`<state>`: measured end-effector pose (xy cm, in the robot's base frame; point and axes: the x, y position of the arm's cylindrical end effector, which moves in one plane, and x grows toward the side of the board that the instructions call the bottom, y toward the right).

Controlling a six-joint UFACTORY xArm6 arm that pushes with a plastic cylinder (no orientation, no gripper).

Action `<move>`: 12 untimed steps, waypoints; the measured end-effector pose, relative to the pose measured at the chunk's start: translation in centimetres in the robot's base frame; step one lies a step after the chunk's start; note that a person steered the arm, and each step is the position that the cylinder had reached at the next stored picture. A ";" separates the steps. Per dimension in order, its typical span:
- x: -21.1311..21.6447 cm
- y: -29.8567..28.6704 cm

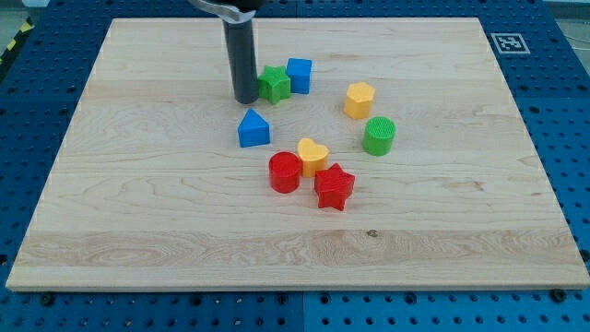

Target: Place the blue cube to the top left of the red circle

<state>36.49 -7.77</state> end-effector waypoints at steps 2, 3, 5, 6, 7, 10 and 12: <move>2.0 -0.6; 3.4 -0.1; 6.1 0.5; 6.3 1.1; 6.3 1.1; 4.8 3.5; 2.2 3.7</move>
